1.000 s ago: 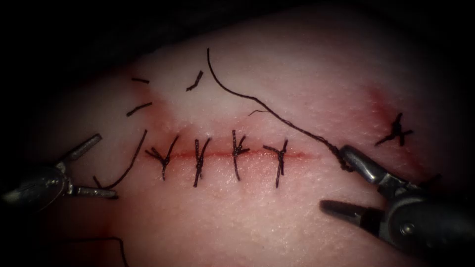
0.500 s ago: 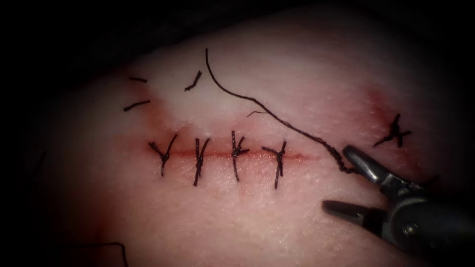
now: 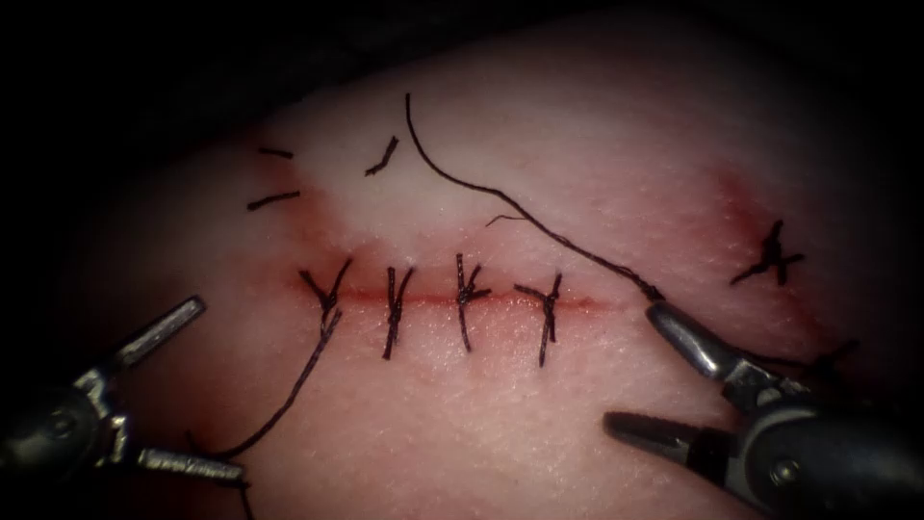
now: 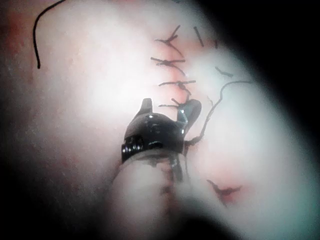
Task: Wound Closure
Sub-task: Set down the suture off-cut with left needle holder
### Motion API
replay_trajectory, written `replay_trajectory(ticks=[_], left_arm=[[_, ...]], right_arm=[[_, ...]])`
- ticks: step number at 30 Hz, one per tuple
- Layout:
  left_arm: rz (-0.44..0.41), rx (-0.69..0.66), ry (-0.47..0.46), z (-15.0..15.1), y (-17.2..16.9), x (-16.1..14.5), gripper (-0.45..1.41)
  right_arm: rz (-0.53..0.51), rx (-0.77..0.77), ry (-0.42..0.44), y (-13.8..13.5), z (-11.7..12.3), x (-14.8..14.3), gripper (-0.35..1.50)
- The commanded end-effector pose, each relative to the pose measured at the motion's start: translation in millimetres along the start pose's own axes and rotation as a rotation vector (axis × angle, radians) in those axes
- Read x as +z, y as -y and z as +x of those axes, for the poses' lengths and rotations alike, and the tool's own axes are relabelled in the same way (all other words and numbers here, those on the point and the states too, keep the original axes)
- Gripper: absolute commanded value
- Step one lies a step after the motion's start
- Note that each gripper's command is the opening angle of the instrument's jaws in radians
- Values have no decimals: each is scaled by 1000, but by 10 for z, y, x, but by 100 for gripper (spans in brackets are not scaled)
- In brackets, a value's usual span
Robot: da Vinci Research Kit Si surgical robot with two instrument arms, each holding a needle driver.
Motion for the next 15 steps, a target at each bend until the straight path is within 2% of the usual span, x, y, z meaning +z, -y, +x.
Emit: replay_trajectory(ticks=[1,5,7,11,15], left_arm=[[19,17,-14,0,3,12,62],[91,42,13,-23,-1,32,61],[87,60,47,-39,2,41,61],[9,33,140,-74,3,60,61],[-88,32,282,-113,-3,79,62]], right_arm=[[-2,-1,-5,-1,6,12,113],[-3,-1,-4,-2,5,13,111],[-4,-1,-3,-1,6,14,111],[-5,-2,-8,3,7,18,111],[-10,-4,-8,8,7,21,111]])
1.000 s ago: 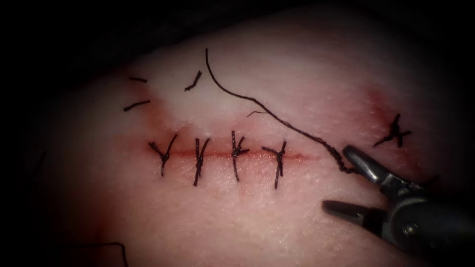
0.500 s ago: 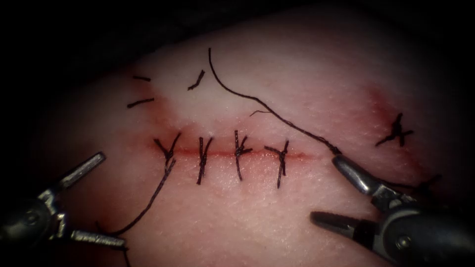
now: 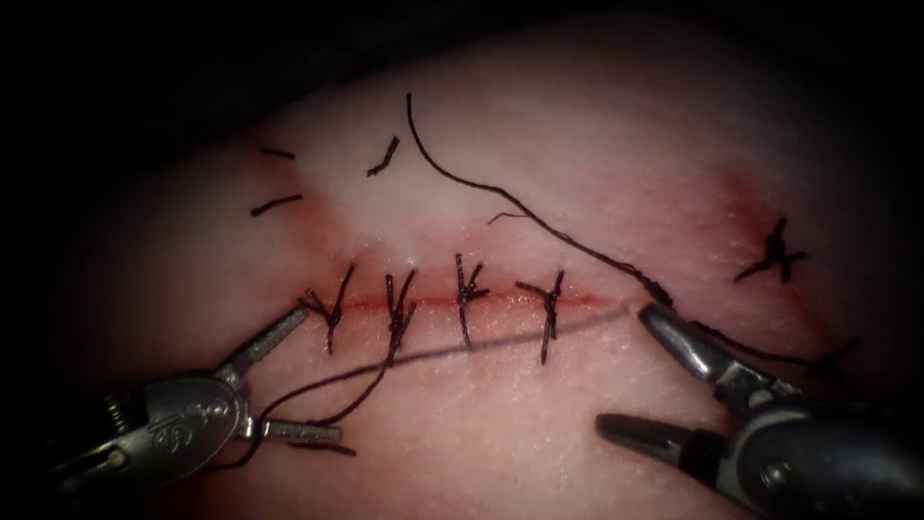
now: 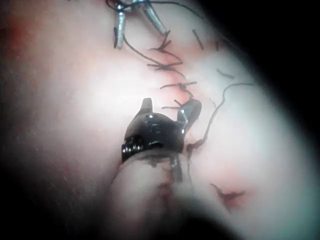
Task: Wound Closure
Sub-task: Set down the suture off-cut with left needle holder
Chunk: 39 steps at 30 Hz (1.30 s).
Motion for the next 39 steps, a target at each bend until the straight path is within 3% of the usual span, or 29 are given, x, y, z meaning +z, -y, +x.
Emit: replay_trajectory(ticks=[1,4,7,15,20,23,27,33,39], left_arm=[[-27,8,29,-8,7,15,62],[-110,32,33,-44,17,29,72],[-177,41,23,-69,30,18,74],[-303,90,36,-117,89,-58,69],[-316,48,41,-137,118,-78,67],[-267,-27,32,-139,127,-79,67],[-209,-111,-73,-109,120,-77,64],[-170,-117,-206,-24,92,-96,64],[67,61,-207,58,81,-133,62]], right_arm=[[-1,-1,-8,2,7,14,111],[1,-3,-8,3,6,13,111],[3,-4,-7,3,4,13,111],[11,-8,1,8,4,16,109],[18,-11,3,10,4,16,109],[18,-10,3,11,5,17,104],[17,16,7,12,11,20,73],[21,28,9,9,18,18,78],[28,26,4,6,14,11,62]])
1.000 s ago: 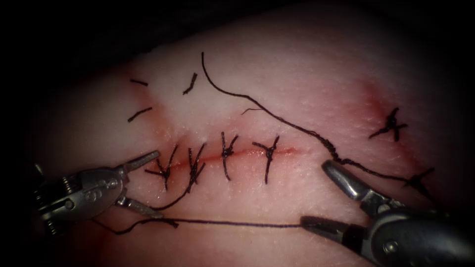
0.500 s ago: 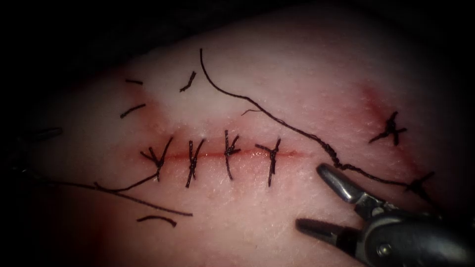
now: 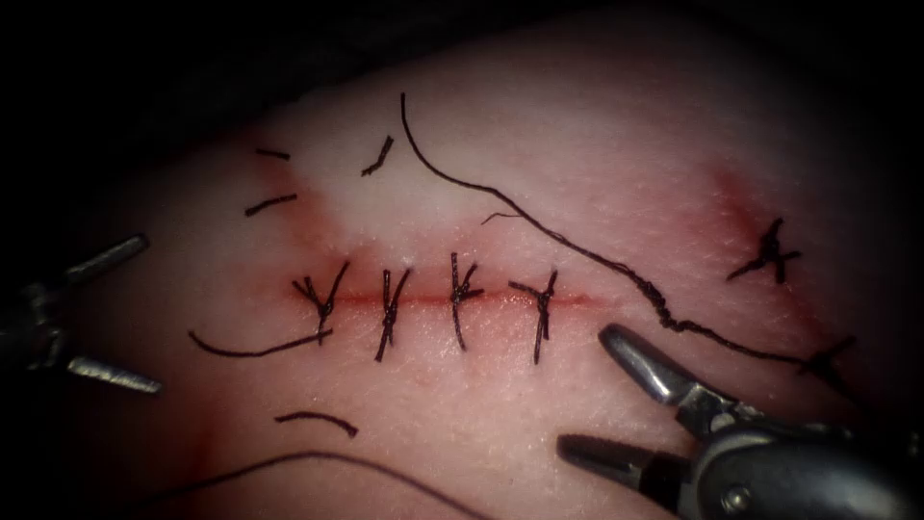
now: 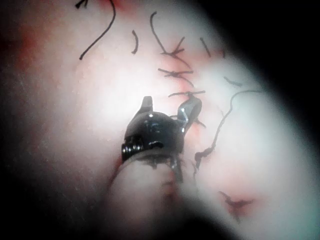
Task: Wound Closure
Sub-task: Set down the suture off-cut with left needle holder, then wound closure complete
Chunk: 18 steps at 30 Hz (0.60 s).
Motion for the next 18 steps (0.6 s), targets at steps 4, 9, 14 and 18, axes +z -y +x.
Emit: replay_trajectory(ticks=[4,9,14,18], left_arm=[[142,36,-11,48,11,-13,61],[207,11,-134,96,6,-35,61],[109,8,-206,124,-18,-33,61],[-7,-19,-175,118,-39,-1,72]], right_arm=[[2,-1,-7,-4,3,7,41],[4,1,-6,-8,4,6,22],[11,7,-1,-14,8,6,22],[30,124,9,-33,15,10,116]])
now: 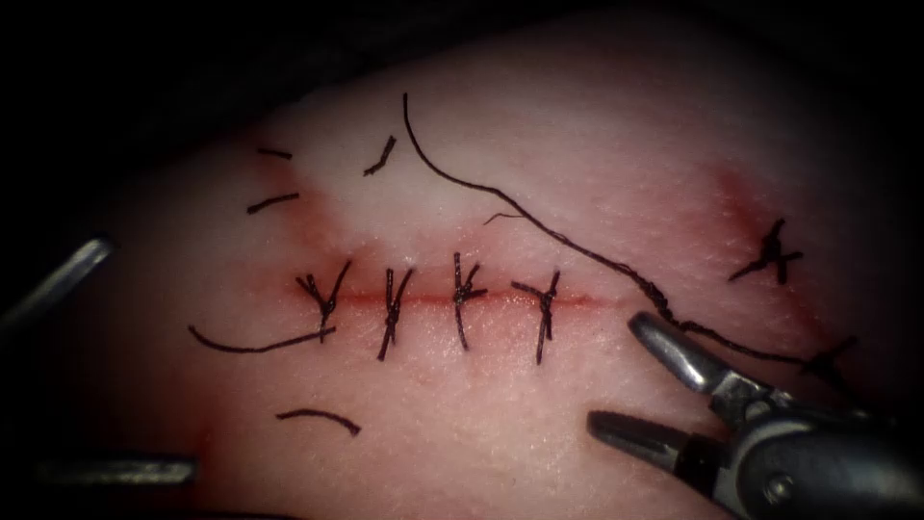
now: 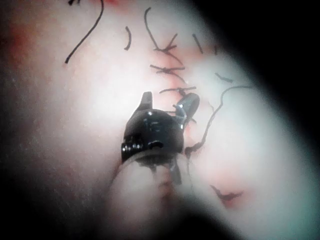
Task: Wound Closure
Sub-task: Wound closure complete
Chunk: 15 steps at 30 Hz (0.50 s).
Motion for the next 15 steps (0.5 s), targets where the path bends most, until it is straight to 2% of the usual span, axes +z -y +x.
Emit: replay_trajectory(ticks=[1,2,5,9,12,15], left_arm=[[-37,-1,2,-3,6,15,72],[-81,2,5,-7,5,23,71],[-186,-6,-16,-21,4,49,71],[-264,-60,-76,-42,20,72,71],[-306,-129,-107,-64,39,85,71],[-330,-179,-122,-86,55,92,64]], right_arm=[[16,36,-18,-11,11,14,118],[37,59,-32,-18,12,15,123],[72,94,-46,-37,16,16,120],[229,158,-126,-74,21,19,116],[299,166,-161,-97,19,22,116],[348,162,-172,-107,14,26,118]])
